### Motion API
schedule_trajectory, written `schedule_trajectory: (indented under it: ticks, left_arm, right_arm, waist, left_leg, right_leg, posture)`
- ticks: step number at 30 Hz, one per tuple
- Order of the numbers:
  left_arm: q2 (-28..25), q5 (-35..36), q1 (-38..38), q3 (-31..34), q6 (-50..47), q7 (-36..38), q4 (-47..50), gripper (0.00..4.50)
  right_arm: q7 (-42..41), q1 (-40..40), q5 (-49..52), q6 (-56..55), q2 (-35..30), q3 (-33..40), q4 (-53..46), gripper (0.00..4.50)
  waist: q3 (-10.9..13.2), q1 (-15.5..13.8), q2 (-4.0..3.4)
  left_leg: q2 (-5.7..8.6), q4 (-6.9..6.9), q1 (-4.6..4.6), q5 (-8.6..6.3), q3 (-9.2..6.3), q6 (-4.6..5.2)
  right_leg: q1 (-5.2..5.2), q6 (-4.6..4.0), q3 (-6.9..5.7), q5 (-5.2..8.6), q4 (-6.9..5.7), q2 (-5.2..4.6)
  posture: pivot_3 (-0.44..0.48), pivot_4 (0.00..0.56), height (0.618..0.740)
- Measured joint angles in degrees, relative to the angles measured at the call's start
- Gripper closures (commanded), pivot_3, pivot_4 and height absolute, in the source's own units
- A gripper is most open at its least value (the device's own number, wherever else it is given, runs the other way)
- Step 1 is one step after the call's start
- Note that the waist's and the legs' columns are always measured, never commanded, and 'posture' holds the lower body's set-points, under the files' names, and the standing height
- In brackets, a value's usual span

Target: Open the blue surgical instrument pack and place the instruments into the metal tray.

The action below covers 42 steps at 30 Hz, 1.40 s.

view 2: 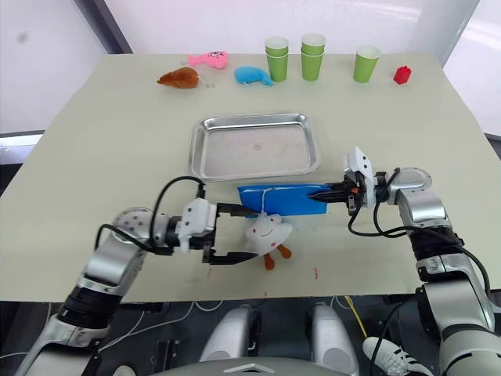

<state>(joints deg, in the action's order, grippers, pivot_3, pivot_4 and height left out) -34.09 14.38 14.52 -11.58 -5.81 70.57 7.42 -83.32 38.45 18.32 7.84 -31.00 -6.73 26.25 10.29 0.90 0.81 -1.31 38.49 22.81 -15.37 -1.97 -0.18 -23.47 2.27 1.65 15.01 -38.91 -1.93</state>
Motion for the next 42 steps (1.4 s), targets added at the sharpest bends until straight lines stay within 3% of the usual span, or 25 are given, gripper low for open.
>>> schedule_trajectory:
  ticks: [1, 2, 3, 9, 12, 18, 23, 28, 29, 32, 42]
  left_arm:
    - [0.6, -0.6, 0.0, -0.5, 0.1, -0.6, -0.5, 0.06]
    - [0.9, -0.7, 0.1, -0.6, 0.2, -1.1, -1.0, 0.58]
    - [1.0, -0.8, 0.1, -0.6, 0.3, -1.1, -1.4, 0.78]
    - [1.8, -0.8, 1.0, -0.5, 2.1, -2.0, -4.3, 3.39]
    - [1.2, -0.5, 1.0, 0.1, 2.7, -2.1, -4.7, 4.49]
    - [-0.7, 1.6, 0.9, 2.8, 2.7, -1.7, -6.0, 4.49]
    - [-5.8, 6.3, 0.9, 9.6, 2.2, 0.5, -5.8, 4.49]
    - [-9.4, 7.9, 0.8, 11.8, 1.1, 2.3, -6.0, 4.49]
    - [-13.5, 8.4, 0.4, 14.4, 0.2, 4.2, -8.6, 4.49]
    - [-15.9, 8.3, 0.4, 16.6, 0.5, 4.7, -11.0, 4.49]
    - [-16.1, 5.8, -1.0, 16.0, 2.7, 4.7, -13.1, 4.49]
  right_arm:
    - [0.0, 0.3, -0.1, 0.0, 0.0, 0.0, 0.2, 4.50]
    - [0.1, 0.5, -0.1, 0.0, 0.0, 0.0, 0.4, 4.50]
    - [0.1, 0.5, -0.1, 0.0, 0.0, 0.0, 0.4, 4.50]
    - [0.3, 0.3, 0.1, 0.7, 0.0, 0.3, 0.4, 4.50]
    - [0.8, 0.3, 0.1, 0.8, 0.0, 0.7, 0.4, 4.50]
    - [1.1, 0.3, 0.1, 1.0, -0.1, 1.0, 0.4, 4.50]
    - [0.6, 0.3, 0.2, 1.6, -0.1, 1.0, 0.3, 4.50]
    - [0.5, 0.3, 0.2, 1.7, -0.1, 1.0, 0.3, 4.50]
    - [0.4, 0.1, 0.2, 1.8, -0.1, 1.0, 0.0, 4.50]
    - [0.3, -0.3, 0.4, 1.8, -0.1, 1.0, -0.4, 4.50]
    - [0.1, -0.8, 1.1, 2.1, 0.5, 1.0, -1.4, 4.50]
  waist:
    - [0.0, 0.0, 0.00]
    - [0.0, 0.0, 0.00]
    - [0.0, 0.0, 0.00]
    - [0.0, 0.0, 0.00]
    - [0.0, 0.0, 0.00]
    - [0.0, 0.1, 0.00]
    - [0.0, 0.1, 0.00]
    - [0.0, 0.1, 0.00]
    - [0.0, 0.1, -0.01]
    - [0.0, 0.2, -0.01]
    - [0.0, 0.1, -0.02]
  left_leg:
    - [0.00, 0.00, 0.00, 0.00, 0.00, 0.00]
    - [0.00, 0.00, -0.01, 0.00, -0.02, 0.00]
    - [0.00, 0.00, -0.02, 0.00, -0.03, 0.00]
    - [0.00, 0.01, -0.02, 0.00, 0.00, 0.00]
    - [0.00, 0.00, -0.02, 0.00, -0.03, 0.00]
    - [-0.01, 0.00, -0.02, 0.00, -0.03, 0.00]
    - [-0.02, 0.00, -0.01, 0.00, -0.02, 0.00]
    - [-0.01, 0.00, -0.01, 0.00, -0.01, 0.00]
    - [-0.01, -0.01, -0.01, 0.00, -0.01, 0.00]
    - [-0.02, -0.03, -0.01, 0.00, -0.03, 0.00]
    - [-0.02, -0.03, -0.01, 0.00, 0.00, 0.00]
  right_leg:
    - [0.00, 0.00, 0.00, 0.00, -0.01, 0.00]
    - [0.00, 0.00, -0.01, 0.00, -0.03, 0.00]
    - [0.00, 0.00, -0.02, 0.00, -0.04, 0.00]
    - [0.01, 0.00, 0.00, 0.00, -0.04, -0.01]
    - [0.00, 0.00, -0.01, 0.00, -0.04, 0.00]
    - [0.00, 0.00, -0.02, 0.00, -0.05, 0.00]
    - [0.00, 0.00, -0.02, 0.00, -0.02, 0.00]
    - [0.00, 0.00, -0.02, 0.00, -0.02, -0.01]
    - [0.00, 0.00, -0.02, 0.00, -0.02, 0.00]
    - [-0.02, 0.00, -0.04, 0.00, -0.02, 0.02]
    - [-0.02, 0.00, -0.03, 0.00, -0.01, 0.01]
  posture:
    - [0.000, 0.150, 0.740]
    - [0.000, 0.150, 0.740]
    - [0.000, 0.150, 0.740]
    - [0.000, 0.150, 0.740]
    - [0.000, 0.150, 0.740]
    - [0.000, 0.150, 0.740]
    - [0.000, 0.150, 0.740]
    - [0.000, 0.150, 0.740]
    - [0.000, 0.150, 0.740]
    - [0.000, 0.150, 0.740]
    - [0.000, 0.150, 0.740]
